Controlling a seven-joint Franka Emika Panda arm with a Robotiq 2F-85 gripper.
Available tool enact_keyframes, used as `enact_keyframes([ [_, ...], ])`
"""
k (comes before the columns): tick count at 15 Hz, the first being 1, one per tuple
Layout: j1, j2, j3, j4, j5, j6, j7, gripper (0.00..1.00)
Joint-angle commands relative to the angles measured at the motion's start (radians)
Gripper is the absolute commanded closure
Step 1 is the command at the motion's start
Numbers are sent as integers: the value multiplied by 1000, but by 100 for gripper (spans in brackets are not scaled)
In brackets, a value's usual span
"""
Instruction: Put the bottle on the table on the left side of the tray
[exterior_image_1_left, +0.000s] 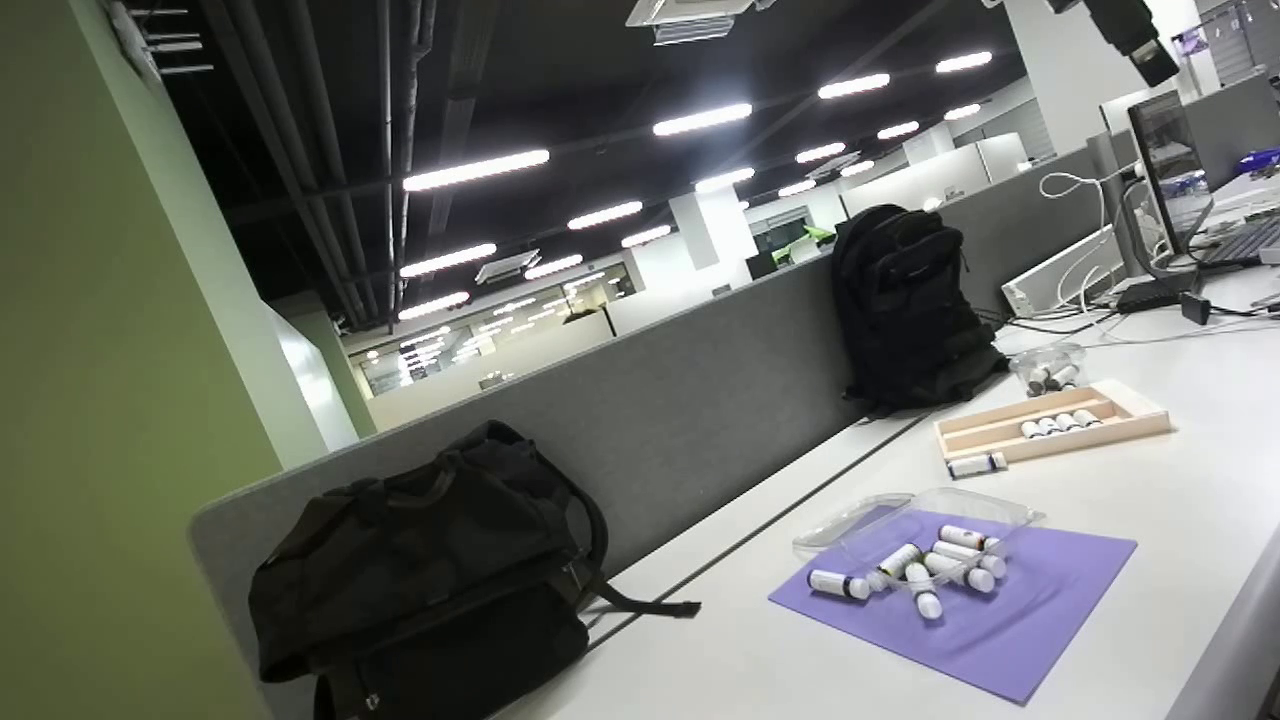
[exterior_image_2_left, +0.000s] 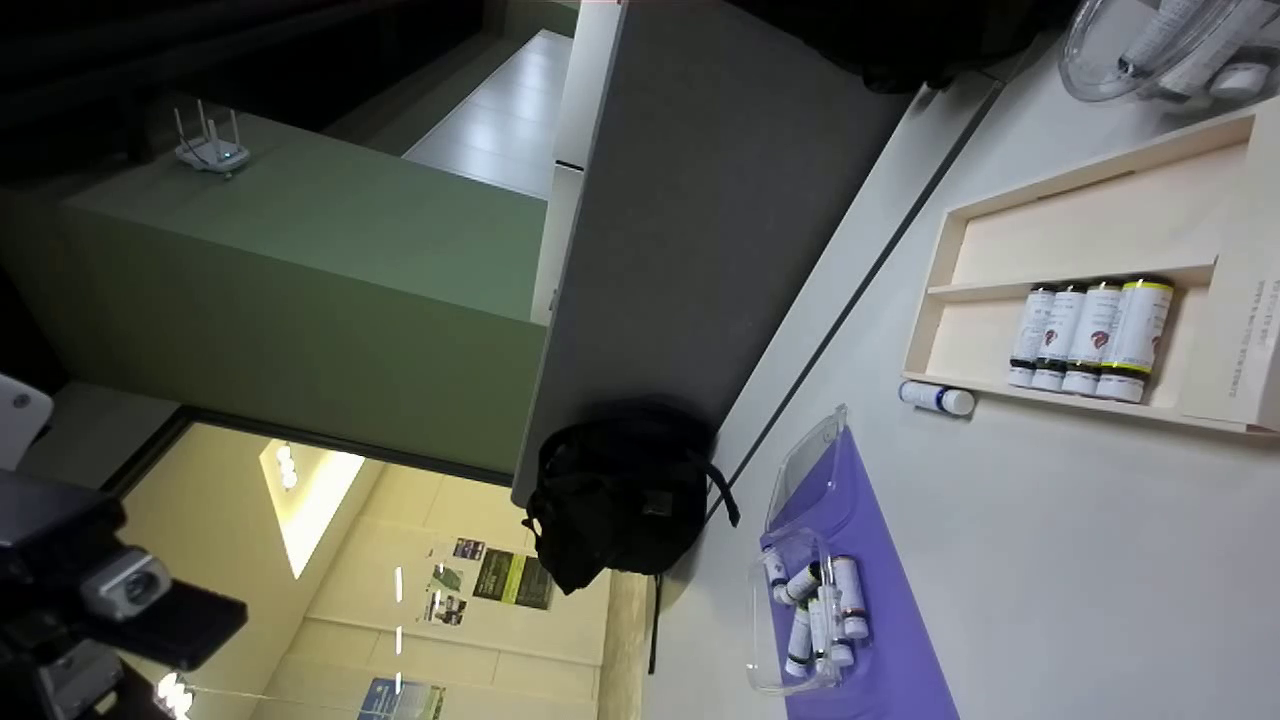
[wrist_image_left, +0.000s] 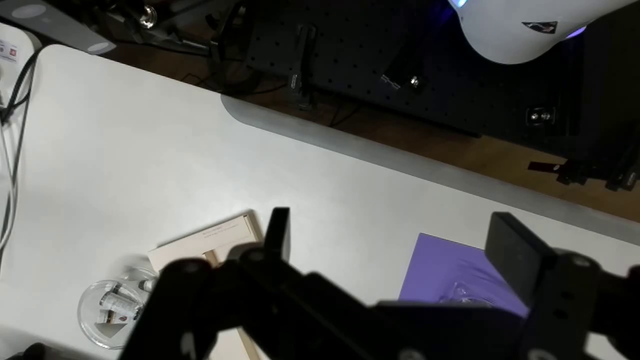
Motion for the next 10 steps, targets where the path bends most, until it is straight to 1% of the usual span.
enact_keyframes([
  [1,20,-2,-13,3,-8,-6,10,0],
  [2,20,-2,-13,3,-8,-6,10,0],
  [4,59,14,-42,1,-8,61,-72,0],
  [6,97,55,-80,19,10,133,-165,0],
  [8,118,124,-110,37,25,208,-241,0],
  [10,123,224,-131,62,41,274,-299,0],
])
